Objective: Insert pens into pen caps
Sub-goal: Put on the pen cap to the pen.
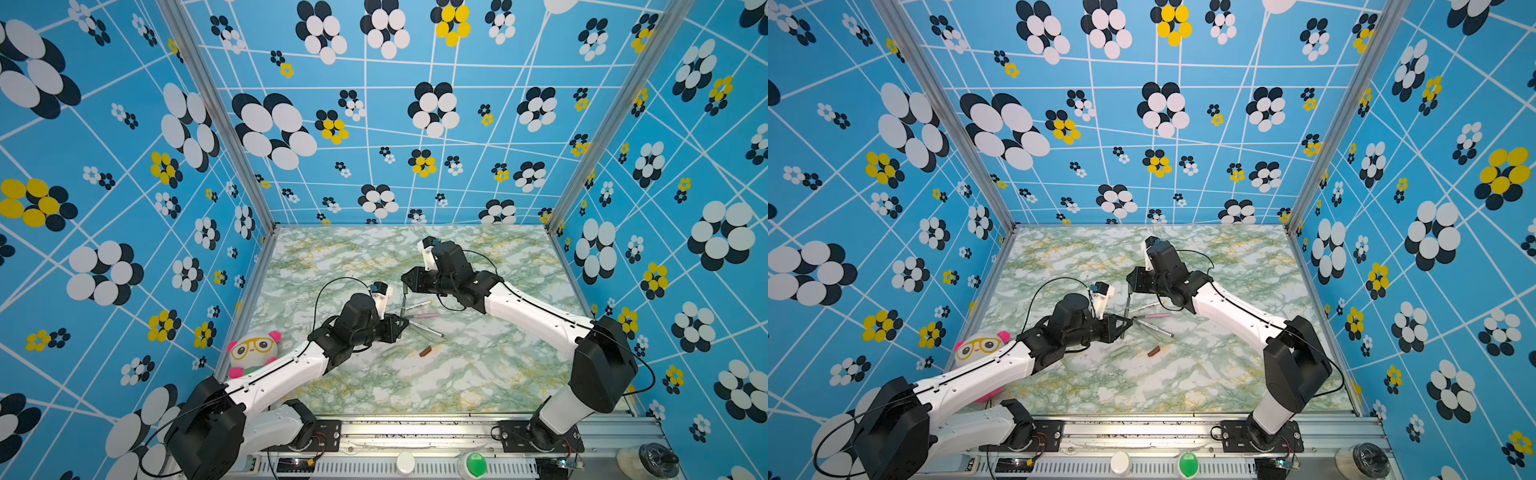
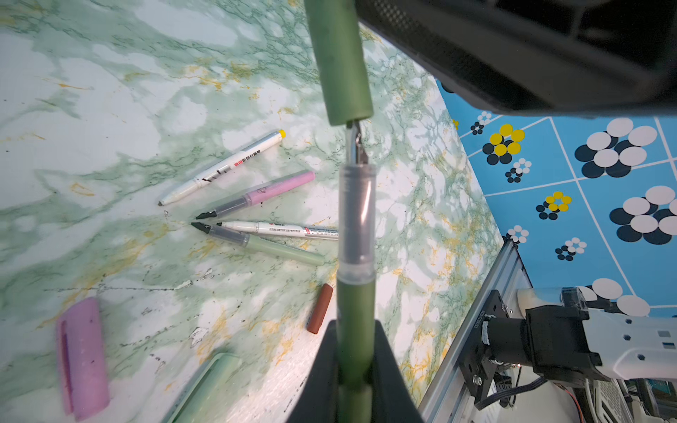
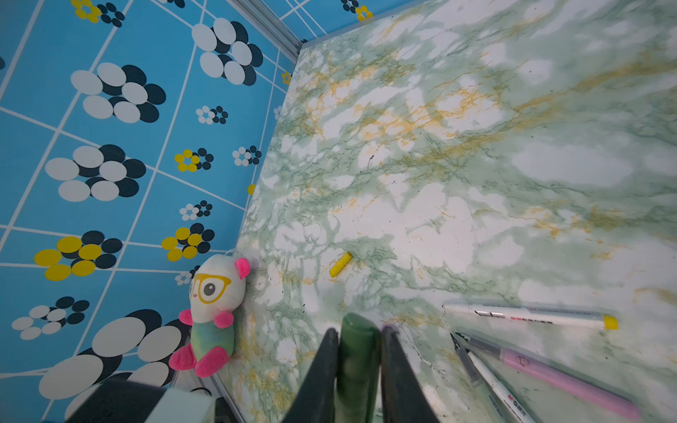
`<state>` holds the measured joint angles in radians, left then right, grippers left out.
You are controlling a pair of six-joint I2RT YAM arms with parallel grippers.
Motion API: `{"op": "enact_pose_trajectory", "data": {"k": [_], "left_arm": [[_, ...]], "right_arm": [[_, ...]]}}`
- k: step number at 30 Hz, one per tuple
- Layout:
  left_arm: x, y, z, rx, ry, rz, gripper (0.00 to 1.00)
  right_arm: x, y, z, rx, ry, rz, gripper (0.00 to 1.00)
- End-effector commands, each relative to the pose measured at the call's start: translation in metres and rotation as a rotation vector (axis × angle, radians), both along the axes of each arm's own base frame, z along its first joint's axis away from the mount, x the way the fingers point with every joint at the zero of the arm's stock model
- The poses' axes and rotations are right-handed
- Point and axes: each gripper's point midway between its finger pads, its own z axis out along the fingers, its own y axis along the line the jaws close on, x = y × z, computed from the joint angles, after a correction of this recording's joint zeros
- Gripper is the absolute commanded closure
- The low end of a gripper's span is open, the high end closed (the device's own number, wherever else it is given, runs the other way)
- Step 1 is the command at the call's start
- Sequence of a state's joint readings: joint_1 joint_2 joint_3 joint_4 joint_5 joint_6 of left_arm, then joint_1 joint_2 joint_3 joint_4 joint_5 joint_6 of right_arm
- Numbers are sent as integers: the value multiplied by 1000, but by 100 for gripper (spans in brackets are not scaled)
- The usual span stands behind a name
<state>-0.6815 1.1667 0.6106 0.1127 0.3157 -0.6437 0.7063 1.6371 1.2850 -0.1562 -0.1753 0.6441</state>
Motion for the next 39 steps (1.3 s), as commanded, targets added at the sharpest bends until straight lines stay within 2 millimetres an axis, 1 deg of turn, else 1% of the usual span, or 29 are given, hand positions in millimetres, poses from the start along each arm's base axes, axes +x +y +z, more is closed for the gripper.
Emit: {"op": "enact_pose_trajectory", "data": {"k": [1,13,17,23,28,31,35,39], "left_arm": [[9,0,23,-30,-68,33,100],[20,11,30,-10,-113,113,100],[23,13,34,-9,-127,122,100],[25,9,41,-9,-148,91,100],[28,13,48,7,-180,97,100],[31,15,54,18,-205,92,100],[32,17,52,66,-220,79,100],[33,20,48,107,-236,75,100]], "right_arm": [[-9,3,13,34,-15,19,78],[-22,9,20,35,-48,57,78],[-27,13,19,34,-47,76,78],[-31,18,14,33,-36,99,78],[-31,18,12,30,-33,101,78],[-33,17,13,24,-36,105,76],[-32,13,22,7,-61,97,72],[-32,10,29,-11,-77,96,63]]}}
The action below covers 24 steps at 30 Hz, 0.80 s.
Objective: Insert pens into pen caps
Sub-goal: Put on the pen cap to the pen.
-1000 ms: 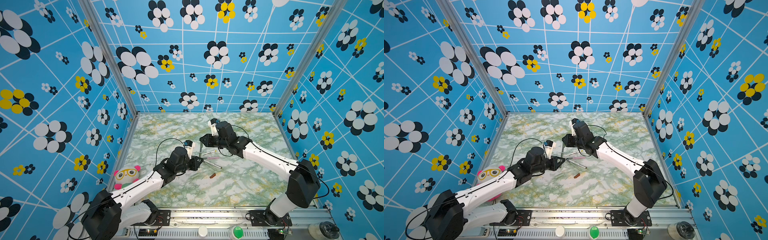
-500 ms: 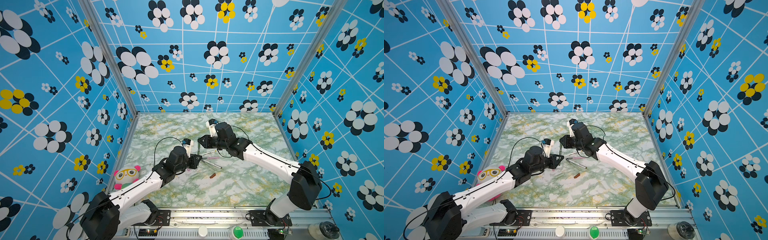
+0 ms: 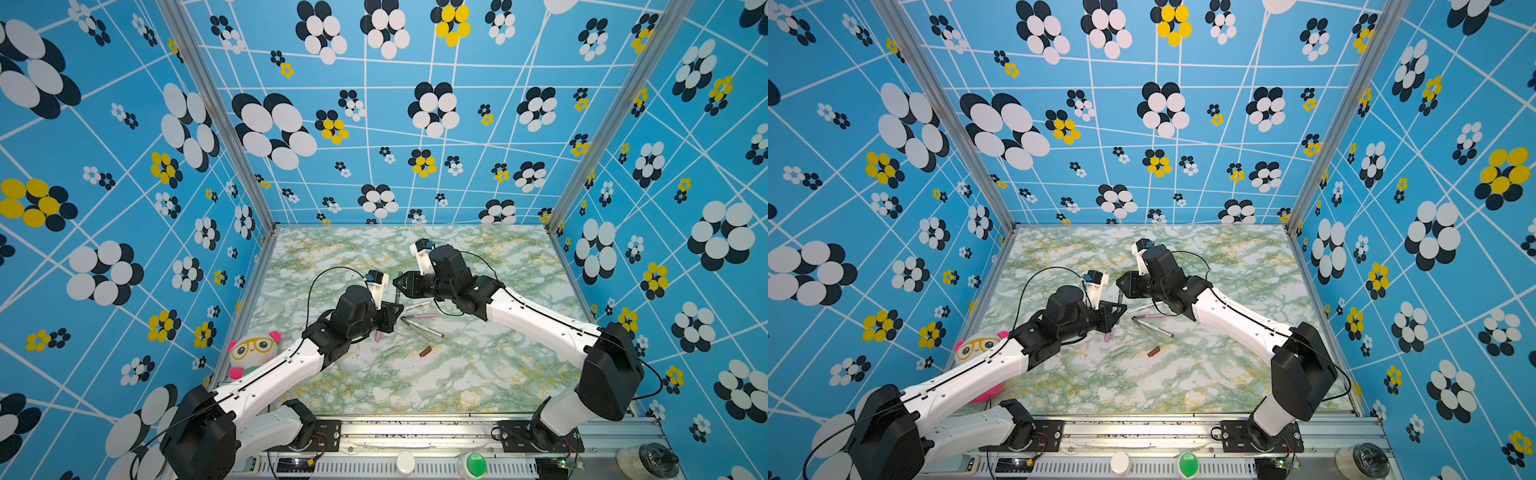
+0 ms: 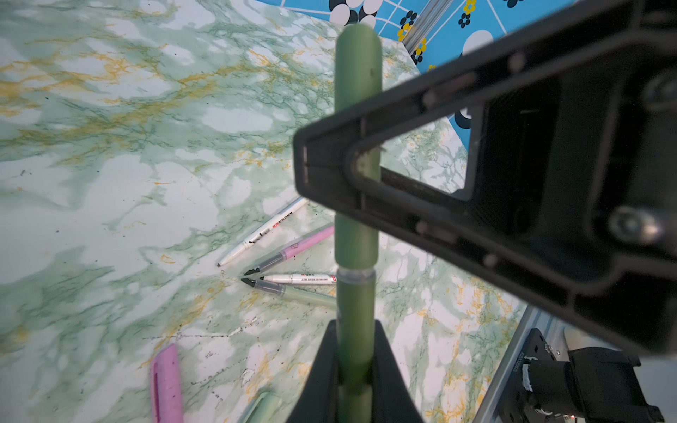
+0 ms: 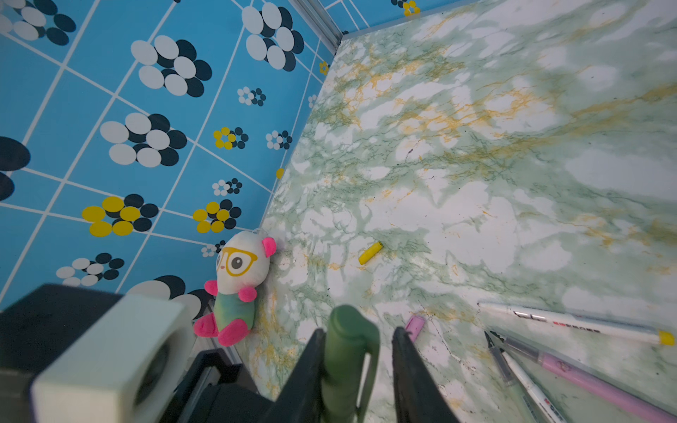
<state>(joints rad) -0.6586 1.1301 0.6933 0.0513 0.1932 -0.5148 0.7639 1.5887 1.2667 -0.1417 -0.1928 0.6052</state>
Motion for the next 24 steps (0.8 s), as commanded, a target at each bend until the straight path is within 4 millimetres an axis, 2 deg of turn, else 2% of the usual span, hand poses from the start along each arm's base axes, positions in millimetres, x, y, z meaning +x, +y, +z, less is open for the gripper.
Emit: {"op": "enact_pose_trajectory", "data": {"k": [1,8,12,17,24], "left_arm": [[7,5,12,44,-64,5,100],[10,11,8,105,-87,14,100],[10,13,5,123,-90,19,100],[11,17,0,156,-99,27,100],[12,17,2,158,-112,29,100]], "right_arm": [[-5,-8,12,-31,-28,0,61],[1,-9,21,-51,-44,-19,47],[5,-9,27,-53,-53,-31,45],[9,-3,33,-60,-47,-35,45],[11,5,29,-86,-34,-33,55]]}}
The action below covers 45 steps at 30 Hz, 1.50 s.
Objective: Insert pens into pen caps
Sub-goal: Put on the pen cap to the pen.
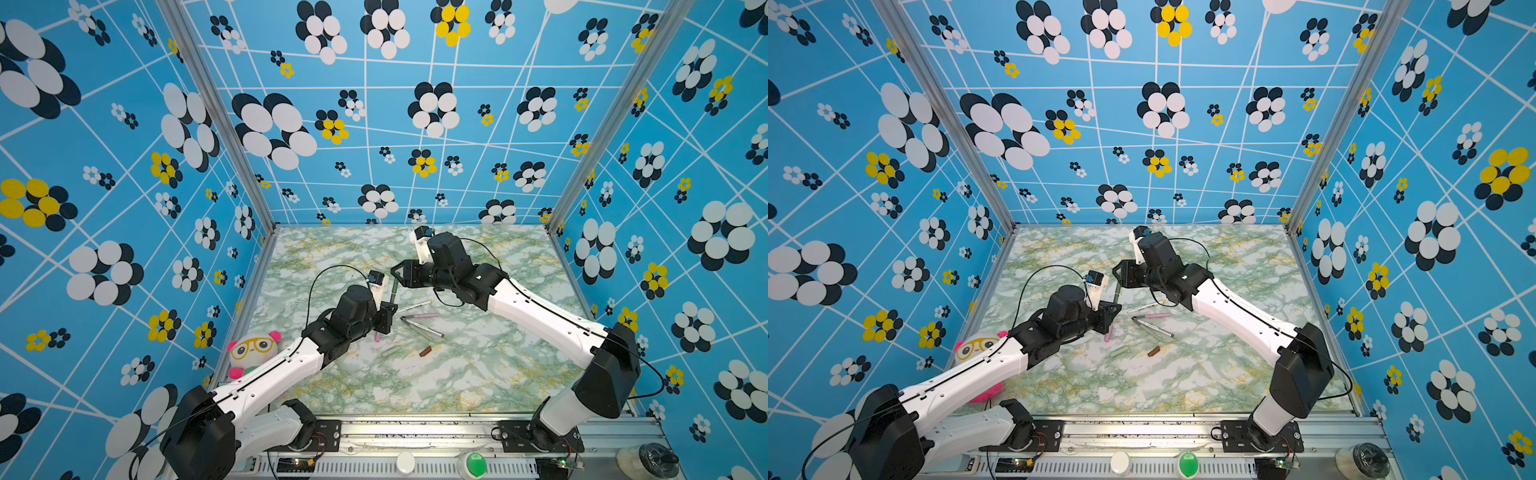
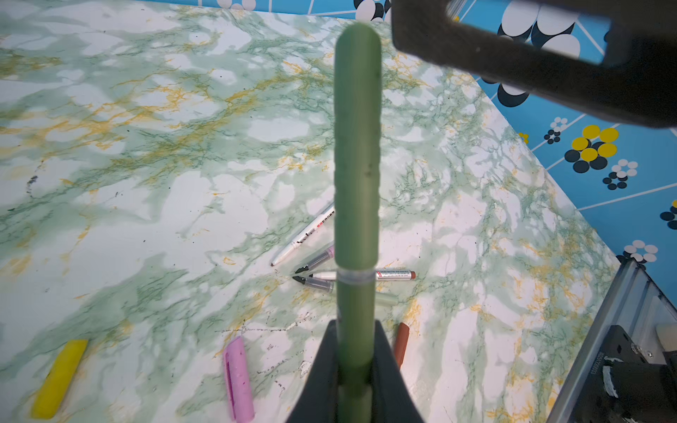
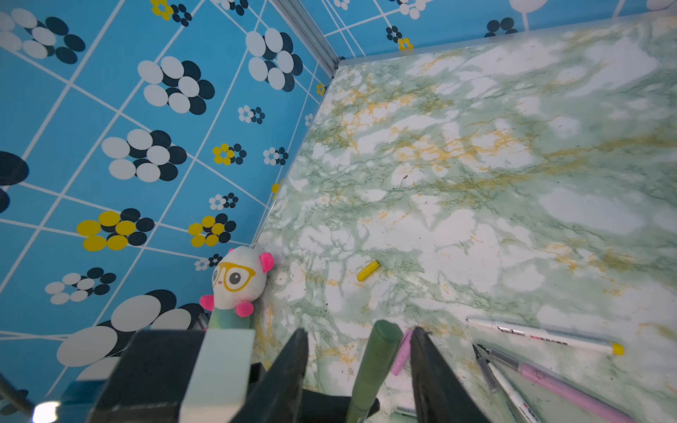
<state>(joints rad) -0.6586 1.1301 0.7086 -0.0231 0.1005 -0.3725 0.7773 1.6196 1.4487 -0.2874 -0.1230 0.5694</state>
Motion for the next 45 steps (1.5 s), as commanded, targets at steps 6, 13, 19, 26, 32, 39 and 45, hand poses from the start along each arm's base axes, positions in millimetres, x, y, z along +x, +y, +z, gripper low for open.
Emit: {"op": "enact_pose_trajectory", "data": {"k": [6,13,19,26,32,39,45], "left_arm": [[5,2,12,-3,-41,11,100],[5,1,13,-10,-42,8,100],[5,0,13,-11,-44,6,100],[7,1,15,-18,-53,17,100],[12,4,29,-45,-103,48,100],[22,10,68,-92,-245,100,100],[27,20,97,-161,-394,127,100]], "right_arm": [[3,3,-16,-97,22,-23,58],[6,8,-21,-122,30,-25,67],[9,12,-23,-130,35,-21,76],[8,14,-28,-138,47,-15,85],[6,15,-32,-138,61,-7,92],[0,14,-43,-138,93,-2,93],[-2,16,-46,-122,108,4,93]]}}
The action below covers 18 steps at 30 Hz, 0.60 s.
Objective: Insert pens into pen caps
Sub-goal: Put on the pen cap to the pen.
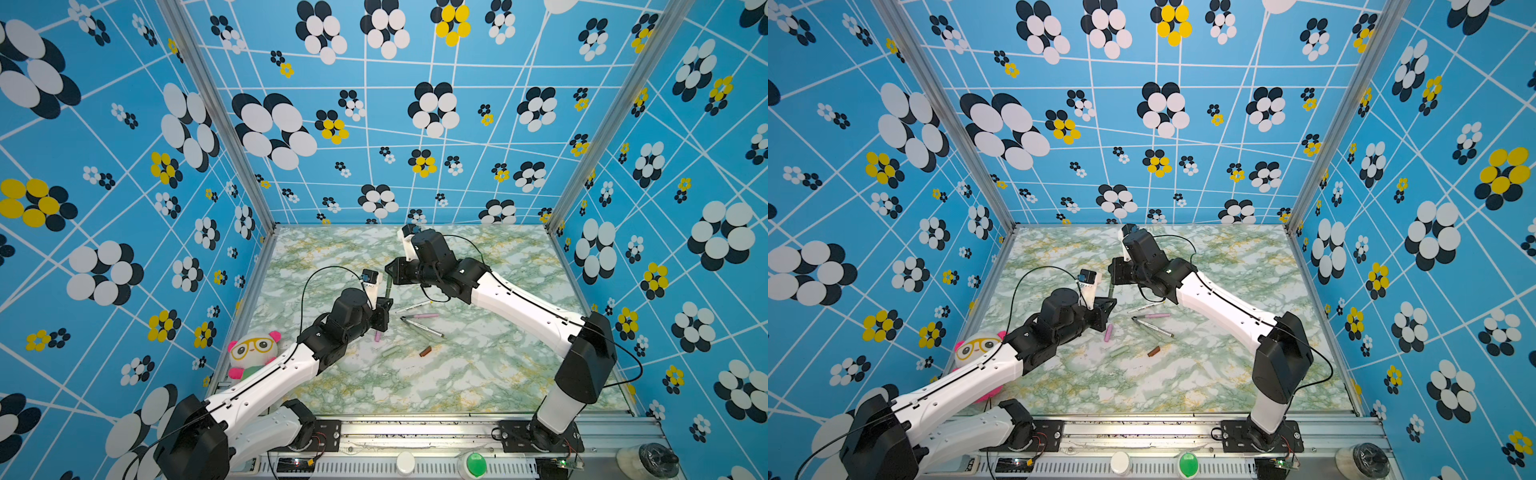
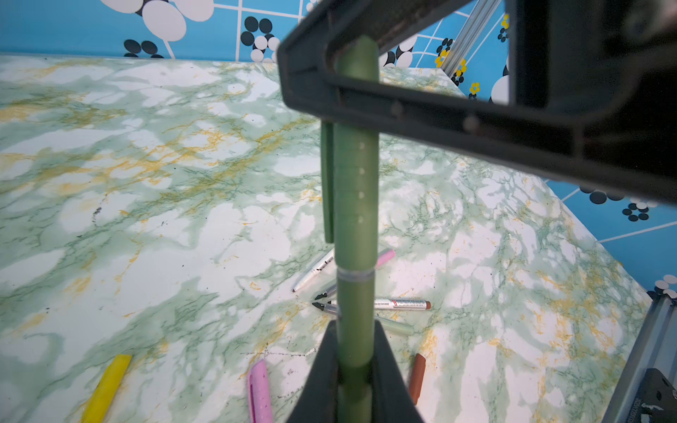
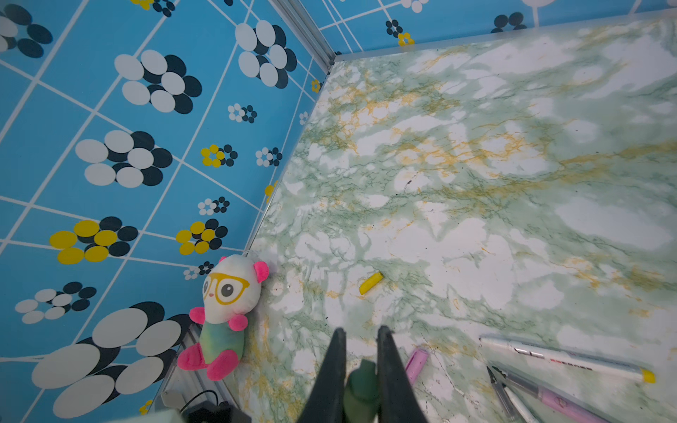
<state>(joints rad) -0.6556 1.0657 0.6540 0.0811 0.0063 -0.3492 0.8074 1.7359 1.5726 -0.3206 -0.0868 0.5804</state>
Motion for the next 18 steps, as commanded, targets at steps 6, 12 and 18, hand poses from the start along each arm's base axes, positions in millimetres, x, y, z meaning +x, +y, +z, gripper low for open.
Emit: {"op": "enact_pose_trajectory", "data": {"k": [6,12,18], "left_arm": [[21,4,86,-158,-317,12,100],[30,9,95,-184,-338,26,100],[38,8,107,-189,-364,25,100]], "right_arm": [[-16,-8,-49,-94,120,16,93],[-19,-9,-56,-90,136,16,93],[-22,-10,-65,-99,147,17,93]]}}
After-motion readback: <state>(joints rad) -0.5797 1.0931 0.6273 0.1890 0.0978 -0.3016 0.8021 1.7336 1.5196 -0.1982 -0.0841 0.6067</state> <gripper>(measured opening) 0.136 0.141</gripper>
